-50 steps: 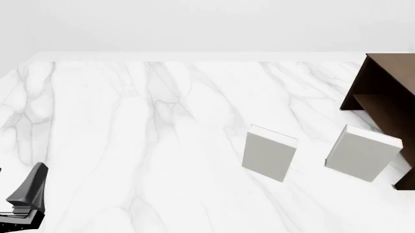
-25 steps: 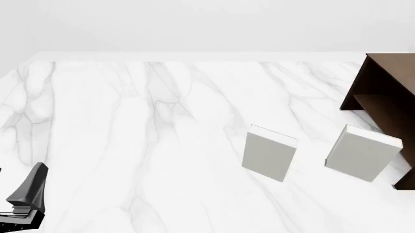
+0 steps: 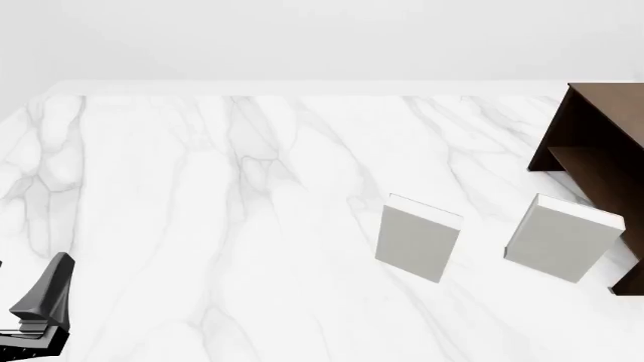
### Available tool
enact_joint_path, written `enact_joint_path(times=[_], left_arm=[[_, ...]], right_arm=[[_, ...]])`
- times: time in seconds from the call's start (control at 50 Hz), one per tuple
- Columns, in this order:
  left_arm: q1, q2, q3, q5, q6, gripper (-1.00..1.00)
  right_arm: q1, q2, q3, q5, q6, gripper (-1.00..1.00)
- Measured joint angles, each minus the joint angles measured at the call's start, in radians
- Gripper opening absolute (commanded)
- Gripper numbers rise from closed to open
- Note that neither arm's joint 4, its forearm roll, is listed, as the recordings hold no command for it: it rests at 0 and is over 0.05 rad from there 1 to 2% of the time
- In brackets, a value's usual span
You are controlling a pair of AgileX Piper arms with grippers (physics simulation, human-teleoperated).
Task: Pick up the book on the left and place it on top of the shelf.
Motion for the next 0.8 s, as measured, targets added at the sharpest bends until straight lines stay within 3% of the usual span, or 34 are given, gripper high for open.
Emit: enact_joint_path(times=[0.8], left_arm=[[0.000,0.000,0.000,0.000,0.000,1.00]], right_arm=[[-0.057,0.212,-0.029,-0.142,-0.012,-1.00]])
